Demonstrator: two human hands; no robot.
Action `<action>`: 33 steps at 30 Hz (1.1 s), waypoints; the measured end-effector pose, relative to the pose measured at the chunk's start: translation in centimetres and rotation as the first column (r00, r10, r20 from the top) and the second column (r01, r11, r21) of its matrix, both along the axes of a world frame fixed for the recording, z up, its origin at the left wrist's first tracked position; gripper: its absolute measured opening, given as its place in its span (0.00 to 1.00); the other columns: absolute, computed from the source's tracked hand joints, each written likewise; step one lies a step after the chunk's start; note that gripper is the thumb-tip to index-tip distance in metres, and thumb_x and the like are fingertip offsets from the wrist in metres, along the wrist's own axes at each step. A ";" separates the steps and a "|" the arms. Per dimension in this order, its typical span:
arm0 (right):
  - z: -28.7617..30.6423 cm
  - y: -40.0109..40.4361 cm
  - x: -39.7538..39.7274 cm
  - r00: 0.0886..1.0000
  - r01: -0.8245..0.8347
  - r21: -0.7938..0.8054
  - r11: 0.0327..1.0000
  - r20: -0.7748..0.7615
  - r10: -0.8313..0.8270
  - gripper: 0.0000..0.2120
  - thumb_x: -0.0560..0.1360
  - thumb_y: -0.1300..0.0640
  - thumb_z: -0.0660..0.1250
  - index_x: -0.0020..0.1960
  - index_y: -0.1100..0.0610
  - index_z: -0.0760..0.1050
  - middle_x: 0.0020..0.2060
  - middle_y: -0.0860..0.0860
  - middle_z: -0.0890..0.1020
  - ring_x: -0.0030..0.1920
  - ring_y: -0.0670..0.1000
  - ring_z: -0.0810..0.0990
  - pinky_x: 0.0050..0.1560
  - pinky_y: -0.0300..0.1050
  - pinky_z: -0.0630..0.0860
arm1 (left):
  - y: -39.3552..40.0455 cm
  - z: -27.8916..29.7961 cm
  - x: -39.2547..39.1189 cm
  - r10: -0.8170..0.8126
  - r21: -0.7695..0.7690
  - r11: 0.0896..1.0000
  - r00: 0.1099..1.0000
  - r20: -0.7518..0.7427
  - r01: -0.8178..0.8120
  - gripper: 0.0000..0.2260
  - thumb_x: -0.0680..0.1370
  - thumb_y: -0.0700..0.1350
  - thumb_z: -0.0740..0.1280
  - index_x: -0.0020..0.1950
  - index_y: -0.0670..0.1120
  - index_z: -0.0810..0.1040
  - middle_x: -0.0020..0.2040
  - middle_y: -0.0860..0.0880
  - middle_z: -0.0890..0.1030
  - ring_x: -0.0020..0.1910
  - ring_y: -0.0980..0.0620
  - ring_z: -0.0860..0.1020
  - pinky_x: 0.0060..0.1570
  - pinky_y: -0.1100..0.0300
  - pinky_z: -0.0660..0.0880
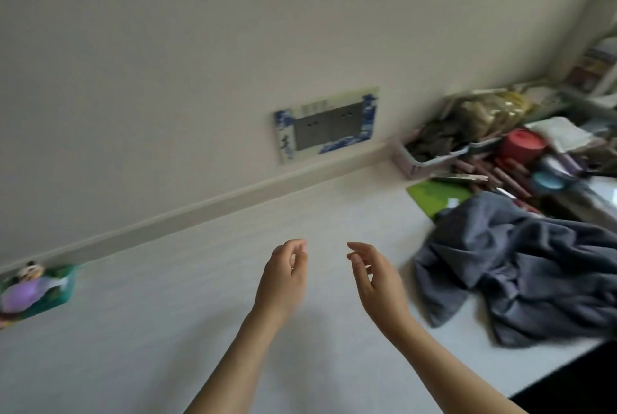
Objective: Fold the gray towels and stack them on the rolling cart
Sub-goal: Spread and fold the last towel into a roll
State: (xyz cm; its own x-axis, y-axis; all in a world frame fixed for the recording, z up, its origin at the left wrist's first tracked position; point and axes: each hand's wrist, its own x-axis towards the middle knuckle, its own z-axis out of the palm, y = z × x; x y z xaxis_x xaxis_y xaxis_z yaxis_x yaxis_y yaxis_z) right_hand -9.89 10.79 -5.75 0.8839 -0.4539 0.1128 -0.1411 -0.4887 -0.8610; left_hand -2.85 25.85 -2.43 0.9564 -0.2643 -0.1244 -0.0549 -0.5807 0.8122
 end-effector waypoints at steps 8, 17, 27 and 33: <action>-2.2 -11.5 -4.5 0.983 0.173 -0.089 0.981 -0.053 -0.178 0.16 0.77 0.48 0.55 0.55 0.53 0.77 0.50 0.43 0.81 0.53 0.45 0.76 0.52 0.36 0.69 | -13.0 -2.0 -1.4 -0.227 0.009 0.973 0.965 -0.132 0.230 0.13 0.81 0.51 0.55 0.56 0.49 0.77 0.53 0.51 0.78 0.52 0.52 0.78 0.56 0.55 0.73; -4.6 -18.7 -6.8 0.907 0.376 0.008 0.927 -0.209 -0.366 0.12 0.79 0.52 0.60 0.60 0.53 0.75 0.55 0.49 0.75 0.53 0.47 0.76 0.53 0.39 0.69 | -22.0 -6.2 -2.2 -0.279 0.044 0.953 0.925 -0.259 0.300 0.12 0.80 0.47 0.58 0.53 0.43 0.78 0.52 0.46 0.80 0.52 0.48 0.77 0.51 0.58 0.73; -6.2 -21.9 -5.2 0.928 0.342 0.408 0.847 -0.290 -0.235 0.17 0.78 0.40 0.53 0.64 0.41 0.71 0.63 0.49 0.74 0.64 0.51 0.73 0.60 0.52 0.74 | -23.4 -10.0 -1.3 -0.081 0.047 0.992 0.882 -0.465 0.116 0.10 0.75 0.48 0.69 0.46 0.41 0.78 0.42 0.46 0.79 0.45 0.49 0.77 0.44 0.60 0.73; -4.3 -21.9 -3.8 0.923 0.384 0.619 0.685 -0.247 -0.295 0.17 0.82 0.49 0.52 0.59 0.51 0.77 0.56 0.54 0.79 0.50 0.48 0.77 0.42 0.35 0.74 | -21.0 -7.7 1.0 -0.120 -0.486 0.818 0.734 -0.669 -0.309 0.12 0.79 0.44 0.62 0.52 0.35 0.79 0.46 0.41 0.83 0.45 0.49 0.82 0.48 0.60 0.78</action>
State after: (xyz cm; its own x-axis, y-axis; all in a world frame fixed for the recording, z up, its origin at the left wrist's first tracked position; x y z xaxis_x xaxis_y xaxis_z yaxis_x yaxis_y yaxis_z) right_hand -13.68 -11.11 -10.10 0.6401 -0.6466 -0.4150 -0.3069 0.2800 -0.9096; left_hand -1.89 4.88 -10.13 0.7082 -0.4007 -0.5813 0.6308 -0.0108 0.7759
